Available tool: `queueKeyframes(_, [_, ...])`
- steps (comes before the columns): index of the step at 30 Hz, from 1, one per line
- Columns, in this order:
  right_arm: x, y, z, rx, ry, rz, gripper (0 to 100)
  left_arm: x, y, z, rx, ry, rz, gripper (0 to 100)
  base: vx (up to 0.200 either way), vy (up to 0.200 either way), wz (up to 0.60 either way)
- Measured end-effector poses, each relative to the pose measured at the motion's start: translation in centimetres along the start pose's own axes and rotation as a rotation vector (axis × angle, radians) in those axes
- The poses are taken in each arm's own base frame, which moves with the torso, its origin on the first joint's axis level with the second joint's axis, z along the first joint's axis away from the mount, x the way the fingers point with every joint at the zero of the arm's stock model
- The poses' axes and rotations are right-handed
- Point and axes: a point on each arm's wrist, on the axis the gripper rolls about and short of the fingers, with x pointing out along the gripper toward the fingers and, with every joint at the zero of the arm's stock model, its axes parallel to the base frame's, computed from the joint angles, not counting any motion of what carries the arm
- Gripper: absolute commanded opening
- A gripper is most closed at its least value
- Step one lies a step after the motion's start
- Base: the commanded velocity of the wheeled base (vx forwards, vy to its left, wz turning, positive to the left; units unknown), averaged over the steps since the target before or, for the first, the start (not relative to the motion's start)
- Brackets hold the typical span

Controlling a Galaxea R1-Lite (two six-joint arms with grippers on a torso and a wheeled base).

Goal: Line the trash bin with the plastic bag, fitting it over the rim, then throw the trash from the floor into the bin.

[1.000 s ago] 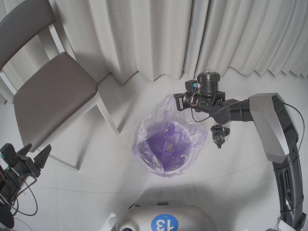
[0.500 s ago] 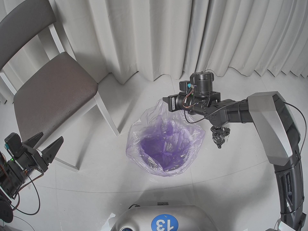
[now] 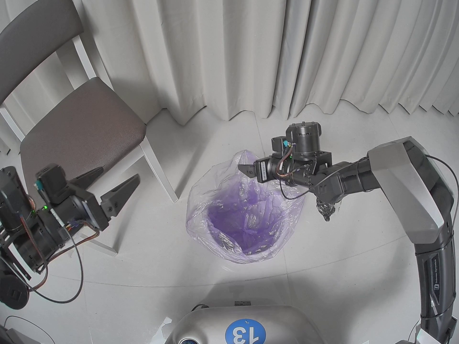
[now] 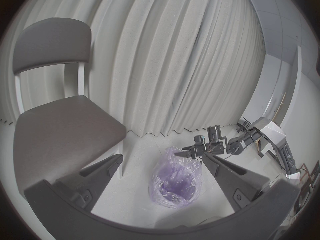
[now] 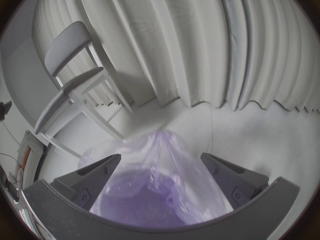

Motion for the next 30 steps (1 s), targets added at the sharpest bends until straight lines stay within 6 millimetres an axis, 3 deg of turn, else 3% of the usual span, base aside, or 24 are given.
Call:
queueKeyframes(6, [-2.2, -1.5, -3.9, 0.013, 0.070, -0.040, 100, 3.9, -1.4, 0.5, 0.000, 0.047, -0.019, 100, 0.000, 0.000, 0.00])
queueKeyframes(13, [-4.6, -3.4, -6.6, 0.026, 0.052, -0.104, 100, 10.9, -3.5, 1.1, 0.018, 0.125, -0.040, 100, 0.000, 0.000, 0.00])
queueKeyframes(23, [-6.7, -6.5, -7.5, 0.054, 0.016, -0.193, 100, 20.1, -6.8, -2.1, 0.113, 0.320, -0.075, 100, 0.000, 0.000, 0.00])
queueKeyframes(30, [-7.1, -8.2, -7.2, 0.069, -0.022, -0.233, 100, 24.0, -6.8, -4.5, 0.150, 0.392, -0.027, 100, 0.000, 0.000, 0.00])
